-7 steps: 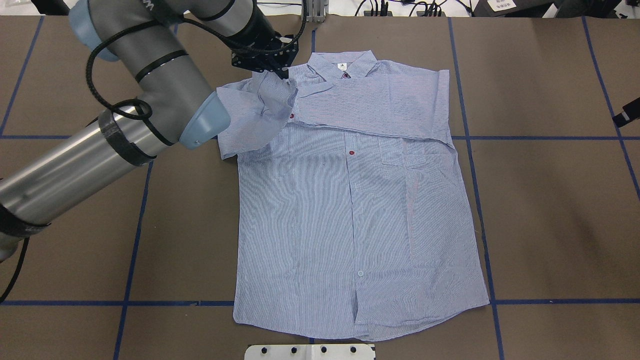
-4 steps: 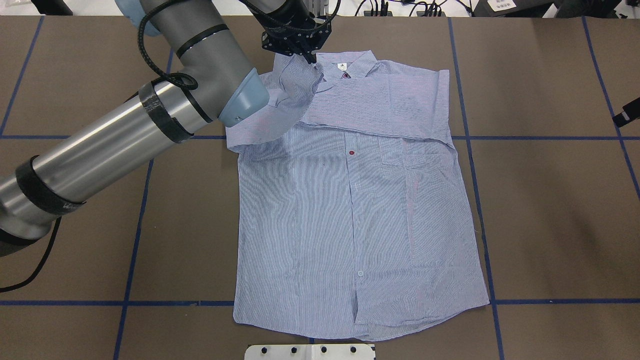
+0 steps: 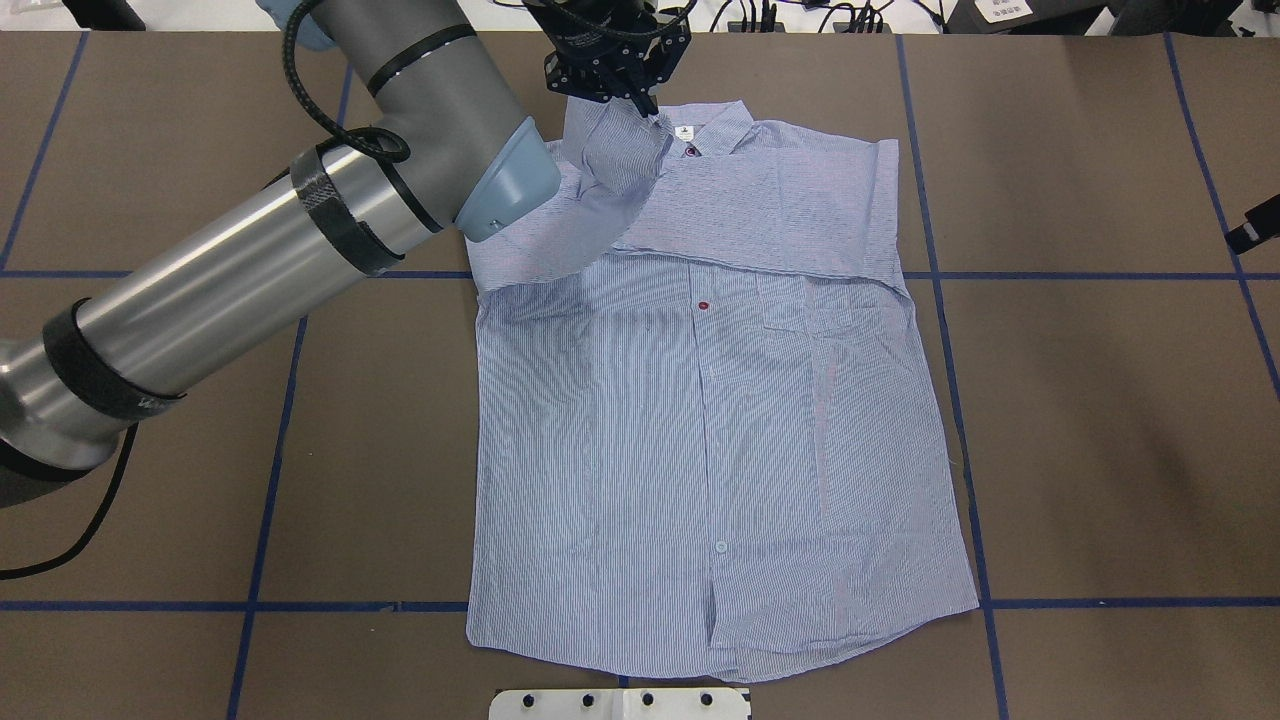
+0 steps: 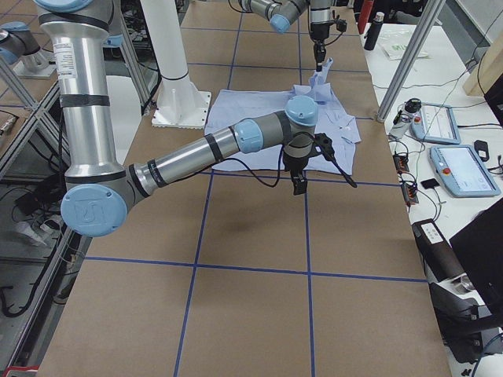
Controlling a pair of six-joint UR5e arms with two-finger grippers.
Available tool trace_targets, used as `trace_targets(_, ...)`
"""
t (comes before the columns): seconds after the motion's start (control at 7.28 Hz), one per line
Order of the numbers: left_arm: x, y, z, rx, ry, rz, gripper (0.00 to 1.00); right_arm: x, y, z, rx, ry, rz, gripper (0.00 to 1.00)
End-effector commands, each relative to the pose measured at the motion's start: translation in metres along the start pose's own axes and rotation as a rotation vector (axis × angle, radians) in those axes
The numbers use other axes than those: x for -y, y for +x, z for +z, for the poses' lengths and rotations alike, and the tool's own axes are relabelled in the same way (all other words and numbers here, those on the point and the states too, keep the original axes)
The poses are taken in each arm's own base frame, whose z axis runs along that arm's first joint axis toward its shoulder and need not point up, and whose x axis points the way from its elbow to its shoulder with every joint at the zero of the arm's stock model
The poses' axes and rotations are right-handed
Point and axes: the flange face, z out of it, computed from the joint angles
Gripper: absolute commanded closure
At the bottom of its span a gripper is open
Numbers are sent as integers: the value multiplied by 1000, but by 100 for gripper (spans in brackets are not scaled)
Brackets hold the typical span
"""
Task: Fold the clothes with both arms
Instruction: 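Fold the held sleeve across the shirt toward the collar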
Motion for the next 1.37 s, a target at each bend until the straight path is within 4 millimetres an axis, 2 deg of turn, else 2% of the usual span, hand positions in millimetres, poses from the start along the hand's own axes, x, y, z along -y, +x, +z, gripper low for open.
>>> trace_targets(0.0, -15, 17, 26, 22, 29, -26, 100, 0, 0, 0, 0, 0, 0, 0)
trace_targets(0.27, -18, 30, 52, 19, 14, -30, 100, 0, 0, 0, 0, 0, 1, 0)
trace_targets(0.41, -27, 34, 62, 25, 21, -21, 100, 0, -1, -1, 0, 1, 0, 0)
trace_targets(0.55, -44, 39, 83, 40, 31, -42, 77, 0, -1, -1, 0, 1, 0, 0)
trace_targets(0.69, -60, 57, 95, -20, 39, -55, 71, -1, 0, 0, 0, 0, 1, 0)
trace_targets(0.82, -76, 74, 115, -63, 18, -77, 71, -1, -1, -1, 2, 2, -1, 0)
trace_targets(0.96, -90, 81, 131, -93, -1, -71, 61, -1, -1, -1, 2, 2, 1, 0)
trace_targets(1.1, -103, 89, 135, -118, 7, -93, 56, -1, -2, -1, 8, 2, 1, 0)
trace_targets(1.24, -103, 86, 138, -116, 5, -92, 40, -1, -1, -1, 8, 1, 3, 0)
